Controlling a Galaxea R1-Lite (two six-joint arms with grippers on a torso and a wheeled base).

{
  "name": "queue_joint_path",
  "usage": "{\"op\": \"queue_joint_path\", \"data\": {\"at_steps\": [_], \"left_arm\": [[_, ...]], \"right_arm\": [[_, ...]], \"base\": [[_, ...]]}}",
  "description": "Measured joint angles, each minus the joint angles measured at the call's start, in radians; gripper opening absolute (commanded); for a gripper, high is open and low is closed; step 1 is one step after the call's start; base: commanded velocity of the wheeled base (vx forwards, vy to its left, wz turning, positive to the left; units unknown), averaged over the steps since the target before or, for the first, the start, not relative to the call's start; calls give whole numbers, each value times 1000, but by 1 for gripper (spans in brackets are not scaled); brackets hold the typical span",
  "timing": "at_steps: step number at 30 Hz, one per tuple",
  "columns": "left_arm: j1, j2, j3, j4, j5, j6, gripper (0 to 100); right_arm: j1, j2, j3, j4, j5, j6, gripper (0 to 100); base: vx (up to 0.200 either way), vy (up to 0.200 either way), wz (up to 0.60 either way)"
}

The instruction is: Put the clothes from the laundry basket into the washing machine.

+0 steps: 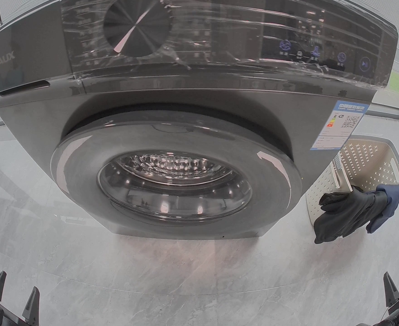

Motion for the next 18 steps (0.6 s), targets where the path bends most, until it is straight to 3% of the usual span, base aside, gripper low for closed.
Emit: {"op": "queue_joint_path", "data": {"at_steps": [10, 13, 18], "left_arm": [[1, 0, 0, -1, 0, 0, 100], [0, 0, 0, 0, 0, 0, 100], [0, 0, 0, 0, -1, 0, 100]], "right_arm": [[1, 0, 0, 0, 0, 0, 100], [0, 0, 0, 0, 0, 0, 100], [0, 0, 0, 0, 0, 0, 100]], "base": [[0, 0, 0], [0, 200, 0], [0, 0, 0]]}}
